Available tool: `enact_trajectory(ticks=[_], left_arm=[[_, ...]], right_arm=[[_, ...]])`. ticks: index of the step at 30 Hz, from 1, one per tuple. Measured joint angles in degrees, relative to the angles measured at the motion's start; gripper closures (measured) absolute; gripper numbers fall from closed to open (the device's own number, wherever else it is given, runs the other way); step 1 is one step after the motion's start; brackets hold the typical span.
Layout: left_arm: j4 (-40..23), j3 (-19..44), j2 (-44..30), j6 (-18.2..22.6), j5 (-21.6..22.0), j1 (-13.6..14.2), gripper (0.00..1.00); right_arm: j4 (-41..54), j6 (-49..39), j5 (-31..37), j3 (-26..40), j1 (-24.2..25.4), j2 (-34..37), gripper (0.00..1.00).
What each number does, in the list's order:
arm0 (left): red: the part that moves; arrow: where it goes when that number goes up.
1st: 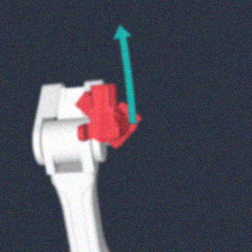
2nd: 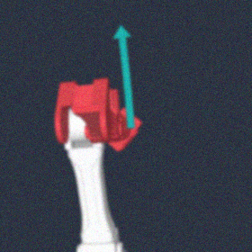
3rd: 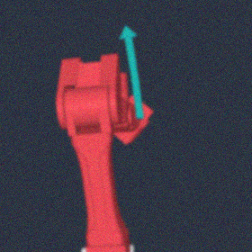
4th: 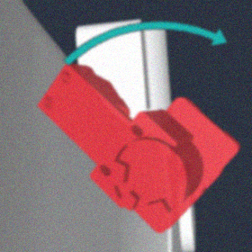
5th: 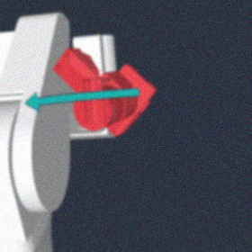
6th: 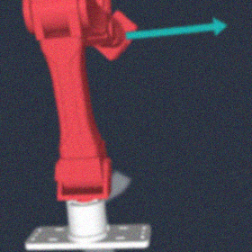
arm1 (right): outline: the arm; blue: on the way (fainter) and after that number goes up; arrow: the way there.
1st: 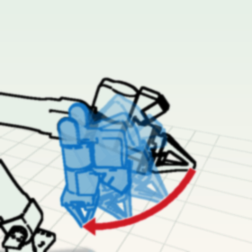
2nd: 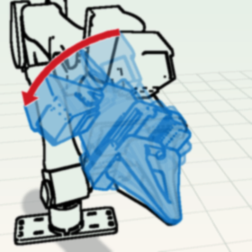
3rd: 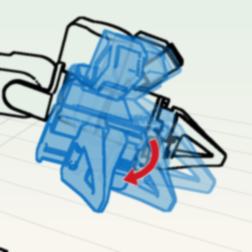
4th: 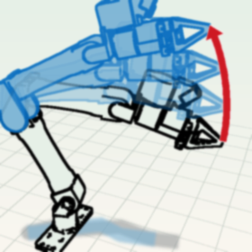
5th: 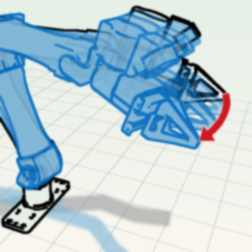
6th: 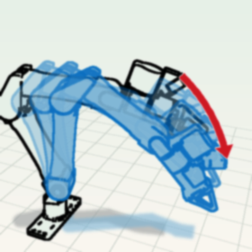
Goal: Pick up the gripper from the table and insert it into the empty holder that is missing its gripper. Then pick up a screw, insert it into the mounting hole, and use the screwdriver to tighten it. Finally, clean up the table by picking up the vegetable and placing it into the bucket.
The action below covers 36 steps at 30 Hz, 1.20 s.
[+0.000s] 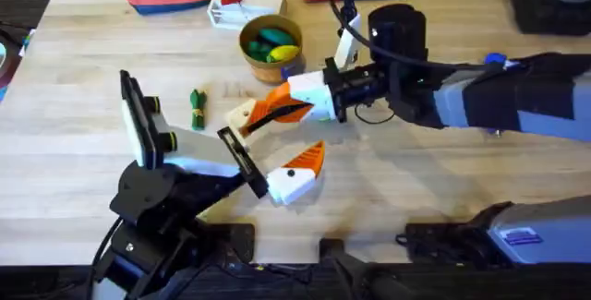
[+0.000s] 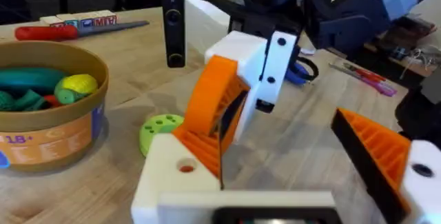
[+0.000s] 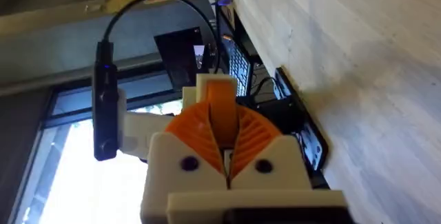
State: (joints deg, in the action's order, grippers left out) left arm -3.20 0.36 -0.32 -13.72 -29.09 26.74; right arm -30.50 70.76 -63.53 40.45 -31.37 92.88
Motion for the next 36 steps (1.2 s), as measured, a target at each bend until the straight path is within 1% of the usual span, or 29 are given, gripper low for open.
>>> enact_trajectory(ticks=[4,11,17,19,21,22,24,26,27,29,31,33,36], left_arm=[[0.00,0.00,0.00,0.00,-0.94,0.00,0.015],[-0.02,0.00,0.00,-0.07,-0.85,-0.04,0.015],[0.00,0.00,0.00,-0.04,-0.89,-0.04,0.015],[0.00,0.00,0.00,-0.04,-0.90,-0.04,0.015],[0.00,0.00,0.00,-0.04,-1.10,-0.04,0.014],[0.03,0.00,0.00,-0.01,-1.46,-0.01,0.014],[0.15,0.00,0.00,0.26,-3.21,0.42,0.014],[0.15,0.00,0.00,0.43,-3.59,0.74,0.014],[0.13,0.00,0.00,0.45,-4.07,0.76,0.014],[0.13,0.00,0.00,0.55,-5.01,0.79,0.014],[0.13,0.00,0.00,0.68,-5.60,0.83,0.014],[0.13,0.00,0.00,0.75,-5.87,0.87,0.014],[0.13,0.00,0.00,0.90,-5.93,0.87,0.015]], right_arm=[[0.06,0.00,0.07,0.02,0.01,0.00,0.997],[-0.02,-0.13,0.65,0.02,-0.33,0.00,0.997],[0.04,-2.82,0.19,0.02,-0.33,-0.01,0.995],[0.04,-3.65,-0.14,0.02,-0.26,-0.02,0.959],[0.07,-4.08,-0.63,0.02,-0.09,0.00,0.879],[-0.06,-4.36,-0.96,0.02,-0.05,0.00,0.803],[-0.99,-4.81,-2.09,0.02,-0.20,0.32,0.719],[-2.09,-5.06,-3.14,0.02,-0.13,0.82,0.612],[-2.52,-5.19,-3.63,0.02,0.15,1.01,0.552],[-2.87,-5.23,-4.39,0.02,0.43,1.07,0.388],[-3.02,-5.40,-5.01,0.02,0.52,1.07,0.260],[-2.99,-5.45,-5.36,0.02,0.54,1.06,0.174],[-2.96,-5.68,-5.56,0.02,0.54,1.06,0.075]])
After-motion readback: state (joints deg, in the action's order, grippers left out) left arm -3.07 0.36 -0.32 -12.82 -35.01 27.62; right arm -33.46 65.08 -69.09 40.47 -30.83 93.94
